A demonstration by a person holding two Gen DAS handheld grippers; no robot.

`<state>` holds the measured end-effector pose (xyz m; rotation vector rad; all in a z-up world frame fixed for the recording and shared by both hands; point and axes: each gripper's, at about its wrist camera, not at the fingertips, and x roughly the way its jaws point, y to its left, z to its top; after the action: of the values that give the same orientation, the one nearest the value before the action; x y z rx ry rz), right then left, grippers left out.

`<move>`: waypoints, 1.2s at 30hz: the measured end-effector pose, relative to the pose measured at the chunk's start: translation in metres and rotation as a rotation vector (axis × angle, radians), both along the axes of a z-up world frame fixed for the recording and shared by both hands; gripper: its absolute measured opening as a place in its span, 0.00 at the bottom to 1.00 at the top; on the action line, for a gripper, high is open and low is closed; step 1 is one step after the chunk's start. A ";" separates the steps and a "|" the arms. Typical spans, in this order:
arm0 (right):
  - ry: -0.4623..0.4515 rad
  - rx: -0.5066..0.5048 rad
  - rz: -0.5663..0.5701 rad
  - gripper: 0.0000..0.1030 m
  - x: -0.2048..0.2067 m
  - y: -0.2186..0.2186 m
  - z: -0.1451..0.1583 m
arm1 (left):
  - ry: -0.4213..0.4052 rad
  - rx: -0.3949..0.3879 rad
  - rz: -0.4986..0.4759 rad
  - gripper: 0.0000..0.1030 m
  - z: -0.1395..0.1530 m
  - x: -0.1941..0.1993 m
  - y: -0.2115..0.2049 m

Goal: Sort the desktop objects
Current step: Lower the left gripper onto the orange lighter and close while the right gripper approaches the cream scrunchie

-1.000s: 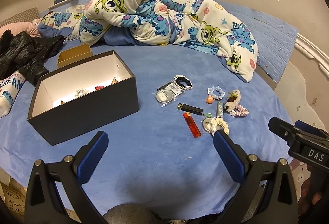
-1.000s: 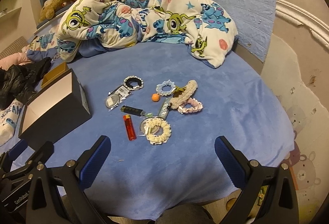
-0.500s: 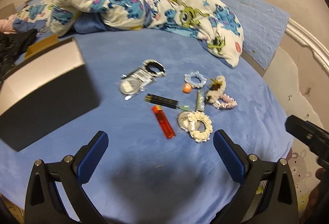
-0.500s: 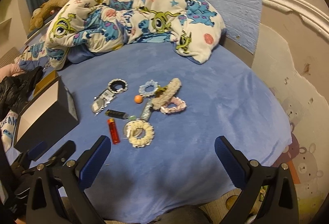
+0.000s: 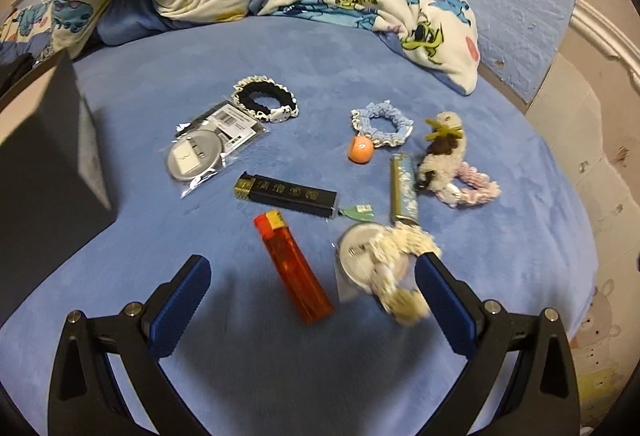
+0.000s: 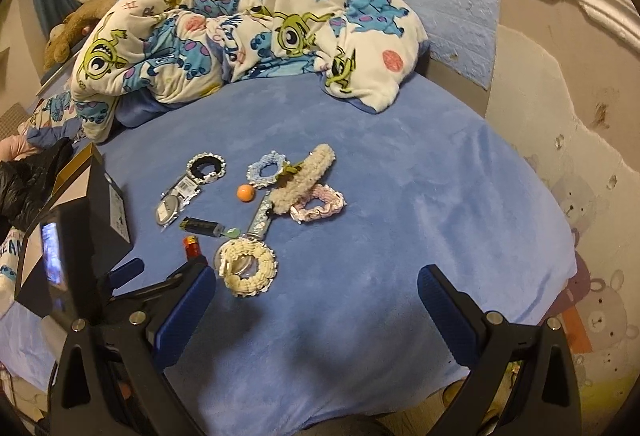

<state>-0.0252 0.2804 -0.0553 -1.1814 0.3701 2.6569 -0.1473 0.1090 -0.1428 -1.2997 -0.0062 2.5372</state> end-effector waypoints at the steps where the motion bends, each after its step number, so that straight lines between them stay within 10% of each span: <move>1: -0.001 -0.002 -0.003 1.00 -0.001 0.001 -0.001 | -0.014 -0.004 0.001 1.00 -0.005 -0.006 0.001; 7: -0.005 0.002 0.013 1.00 -0.008 0.000 -0.007 | -0.071 0.096 0.017 1.00 -0.034 -0.023 -0.012; 11: -0.006 -0.001 0.018 1.00 -0.012 -0.003 -0.009 | -0.051 -0.003 0.029 1.00 -0.045 -0.018 -0.011; 24: -0.031 0.006 0.064 1.00 -0.020 -0.021 -0.020 | -0.036 0.015 0.038 0.99 -0.046 -0.013 -0.014; 27: -0.040 -0.002 0.065 1.00 -0.021 -0.021 -0.022 | -0.023 0.023 0.058 0.88 -0.044 -0.011 -0.018; 29: -0.046 -0.005 0.072 1.00 -0.023 -0.022 -0.026 | -0.016 0.009 0.099 0.60 -0.043 -0.009 -0.024; 36: -0.072 -0.017 0.095 1.00 -0.048 -0.031 -0.044 | -0.019 0.017 0.128 0.35 -0.042 -0.009 -0.034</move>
<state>-0.0729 0.2493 -0.0993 -1.3281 0.3321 2.6867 -0.1561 0.0750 -0.1847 -1.3577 -0.1189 2.6245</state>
